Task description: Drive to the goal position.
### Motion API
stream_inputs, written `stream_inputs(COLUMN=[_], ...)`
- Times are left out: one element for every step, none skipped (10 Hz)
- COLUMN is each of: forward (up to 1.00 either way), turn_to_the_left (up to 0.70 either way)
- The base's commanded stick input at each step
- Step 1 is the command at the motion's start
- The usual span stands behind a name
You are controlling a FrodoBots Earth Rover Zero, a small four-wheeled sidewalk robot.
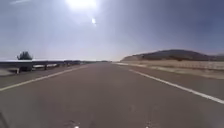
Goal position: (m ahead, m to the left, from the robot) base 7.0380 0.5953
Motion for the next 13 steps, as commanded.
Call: stream_inputs(forward=[1.0,1.0,1.0,1.0,1.0,1.0,1.0,1.0,1.0,1.0,1.0,1.0,1.0], turn_to_the_left=[0.0,0.0,0.0,0.0,0.0,0.0,0.0,0.0,0.0,0.0,0.0,0.0,0.0])
